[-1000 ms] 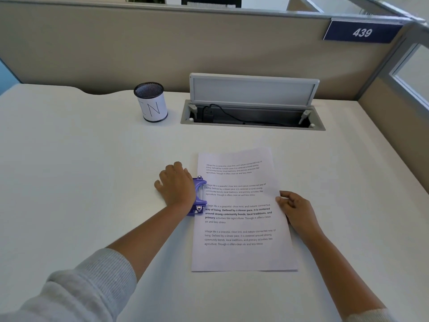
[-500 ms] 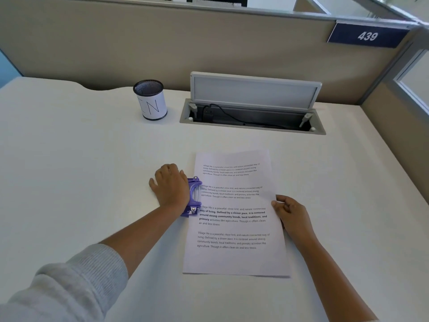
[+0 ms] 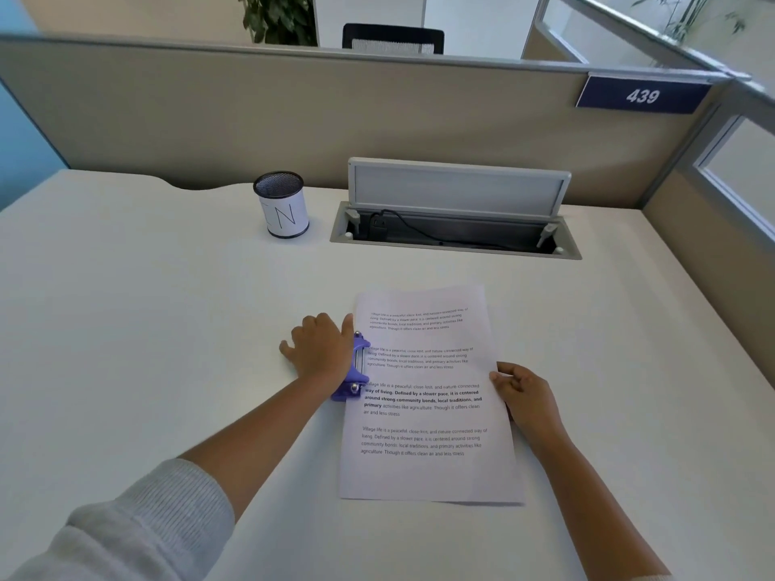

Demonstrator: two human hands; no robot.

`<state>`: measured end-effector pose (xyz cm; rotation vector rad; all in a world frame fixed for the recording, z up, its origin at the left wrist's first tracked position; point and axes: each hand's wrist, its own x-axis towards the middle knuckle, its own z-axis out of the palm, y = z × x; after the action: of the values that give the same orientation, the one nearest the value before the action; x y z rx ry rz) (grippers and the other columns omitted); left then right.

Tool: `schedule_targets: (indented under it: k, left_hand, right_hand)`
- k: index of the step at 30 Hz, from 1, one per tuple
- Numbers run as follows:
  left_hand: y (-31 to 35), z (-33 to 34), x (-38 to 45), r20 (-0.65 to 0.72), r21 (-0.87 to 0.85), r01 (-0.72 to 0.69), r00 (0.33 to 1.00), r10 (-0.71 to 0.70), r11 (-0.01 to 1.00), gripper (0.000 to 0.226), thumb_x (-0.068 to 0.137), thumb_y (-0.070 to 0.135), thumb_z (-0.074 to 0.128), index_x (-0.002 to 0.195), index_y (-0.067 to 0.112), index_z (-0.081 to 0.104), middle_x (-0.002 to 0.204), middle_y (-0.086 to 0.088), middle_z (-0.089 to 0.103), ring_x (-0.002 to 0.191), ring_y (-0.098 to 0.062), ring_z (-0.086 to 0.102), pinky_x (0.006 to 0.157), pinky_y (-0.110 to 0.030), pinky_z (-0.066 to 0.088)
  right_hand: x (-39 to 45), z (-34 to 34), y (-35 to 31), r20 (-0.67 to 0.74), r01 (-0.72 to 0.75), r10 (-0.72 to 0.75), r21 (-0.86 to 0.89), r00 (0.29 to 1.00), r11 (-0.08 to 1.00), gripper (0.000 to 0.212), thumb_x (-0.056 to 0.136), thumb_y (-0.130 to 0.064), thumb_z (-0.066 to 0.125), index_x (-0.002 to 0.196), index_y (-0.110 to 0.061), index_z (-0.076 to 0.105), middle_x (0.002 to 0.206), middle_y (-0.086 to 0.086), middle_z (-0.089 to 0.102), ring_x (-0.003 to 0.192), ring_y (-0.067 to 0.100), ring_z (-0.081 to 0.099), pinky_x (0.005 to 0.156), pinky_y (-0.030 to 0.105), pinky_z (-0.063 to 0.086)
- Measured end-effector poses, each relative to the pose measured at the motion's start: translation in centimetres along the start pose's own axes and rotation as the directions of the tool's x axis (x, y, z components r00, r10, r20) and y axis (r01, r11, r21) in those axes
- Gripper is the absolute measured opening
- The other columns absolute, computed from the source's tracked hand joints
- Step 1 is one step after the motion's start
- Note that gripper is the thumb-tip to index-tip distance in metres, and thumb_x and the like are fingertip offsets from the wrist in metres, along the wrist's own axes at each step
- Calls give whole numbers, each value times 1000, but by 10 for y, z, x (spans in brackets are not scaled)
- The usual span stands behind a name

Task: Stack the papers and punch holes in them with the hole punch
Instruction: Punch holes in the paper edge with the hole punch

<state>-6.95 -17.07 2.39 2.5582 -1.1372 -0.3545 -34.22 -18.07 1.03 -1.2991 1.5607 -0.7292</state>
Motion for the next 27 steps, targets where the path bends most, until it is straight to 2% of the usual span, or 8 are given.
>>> schedule_targets:
  k: [5,9,11,15,20,22,24,27]
  left_hand:
    - [-5,0,-22,-58,-121,-63,997,56,991,40,90,46,46,92,8,57,99,-9,60,91,-29,58,86,-39,35]
    - [-12,1,-30,-10,-182,-5,1000,3,983,39,87,45,52,93,8,60,103,-10,56,94,-31,58,85,-38,38]
    - [-15,3,-31,38,-240,40,999,-31,970,37,85,44,56,82,7,60,100,-11,57,93,-33,59,80,-37,41]
    - [-18,-3,-22,143,-378,75,990,-22,923,42,86,38,58,57,15,39,62,0,47,70,-27,50,54,-29,31]
    - [-33,-23,-4,98,-407,70,995,-33,911,46,87,37,58,52,16,36,53,1,41,57,-22,42,47,-28,25]
    - [-44,-32,6,76,-391,77,996,-51,917,46,86,38,59,52,17,37,55,-1,43,60,-24,44,50,-29,27]
    - [-57,-42,17,46,-367,80,997,-68,927,46,86,37,59,51,16,39,55,-3,44,64,-26,46,56,-29,29]
    - [-76,-54,33,10,-335,91,996,-93,938,48,86,36,60,49,15,38,52,-2,42,63,-27,46,55,-30,28]
  right_hand:
    - [1,-1,-1,-8,-1,0,-32,1000,999,17,91,-21,56,106,-20,64,94,1,73,87,19,69,86,42,54]
    - [0,-1,0,-16,28,-29,-55,999,998,18,92,-20,55,107,-19,64,84,-10,71,82,12,67,74,30,53]
    - [-1,-1,-1,-16,33,-34,-58,999,998,17,92,-20,54,106,-20,64,83,-11,70,81,11,67,73,29,52]
    - [-1,-2,-3,-7,26,-27,-49,1000,998,18,93,-20,54,108,-19,63,90,-3,71,84,15,67,76,31,52]
    - [0,-1,0,-15,37,-38,-46,999,998,14,93,-21,54,103,-21,63,83,-12,69,78,10,66,67,27,52]
    - [1,-1,0,-16,40,-41,-45,999,998,14,93,-20,54,103,-21,63,84,-12,69,78,7,66,65,23,50]
    - [2,-1,0,-10,35,-36,-42,999,999,16,93,-20,54,106,-20,63,88,-7,70,80,10,66,67,25,51]
    - [4,-1,0,-9,19,-19,-34,1000,999,17,93,-20,54,108,-19,63,93,-1,70,87,19,67,79,34,54]
